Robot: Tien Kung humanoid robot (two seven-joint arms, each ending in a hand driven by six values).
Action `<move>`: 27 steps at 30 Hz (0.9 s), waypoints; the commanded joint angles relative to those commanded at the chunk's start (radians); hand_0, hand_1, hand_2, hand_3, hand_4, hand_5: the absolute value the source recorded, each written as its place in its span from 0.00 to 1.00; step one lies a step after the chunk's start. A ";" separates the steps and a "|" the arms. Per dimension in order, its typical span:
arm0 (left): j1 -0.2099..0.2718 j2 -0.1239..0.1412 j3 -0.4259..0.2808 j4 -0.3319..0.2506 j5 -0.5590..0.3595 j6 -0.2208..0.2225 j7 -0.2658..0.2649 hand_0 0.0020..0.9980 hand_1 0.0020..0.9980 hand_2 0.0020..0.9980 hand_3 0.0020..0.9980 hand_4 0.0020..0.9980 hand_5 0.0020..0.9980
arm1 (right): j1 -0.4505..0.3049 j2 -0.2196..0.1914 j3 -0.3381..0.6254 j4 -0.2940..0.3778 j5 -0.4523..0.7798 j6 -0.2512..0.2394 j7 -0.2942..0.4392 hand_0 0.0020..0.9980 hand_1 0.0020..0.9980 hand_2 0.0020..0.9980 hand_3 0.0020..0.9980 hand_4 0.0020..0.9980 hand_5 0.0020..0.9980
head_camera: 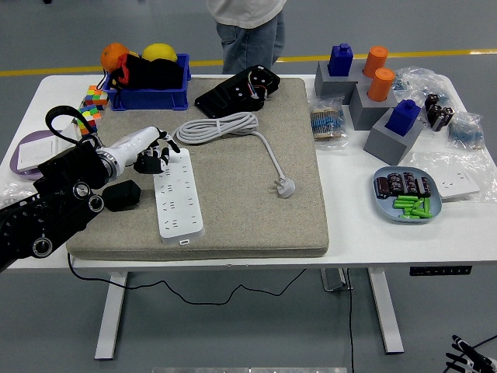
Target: Press the white button,pick up the black plug,place it near the board,insert it into the board
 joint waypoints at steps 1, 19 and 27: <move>-0.004 -0.001 0.006 0.006 -0.001 -0.001 0.003 0.01 0.02 0.14 0.61 0.12 0.00 | 0.001 0.000 0.001 0.000 0.000 0.000 0.000 0.72 0.61 0.56 0.66 0.74 0.49; -0.047 -0.041 0.064 0.091 0.000 0.006 0.026 0.01 0.02 0.13 0.62 0.11 0.00 | 0.004 -0.002 -0.012 0.000 0.010 0.000 0.002 0.72 0.61 0.56 0.66 0.74 0.49; -0.071 -0.061 0.091 0.139 0.007 0.004 0.028 0.01 0.02 0.13 0.62 0.11 0.00 | 0.005 -0.002 -0.012 0.000 0.011 0.000 0.000 0.72 0.61 0.56 0.66 0.74 0.49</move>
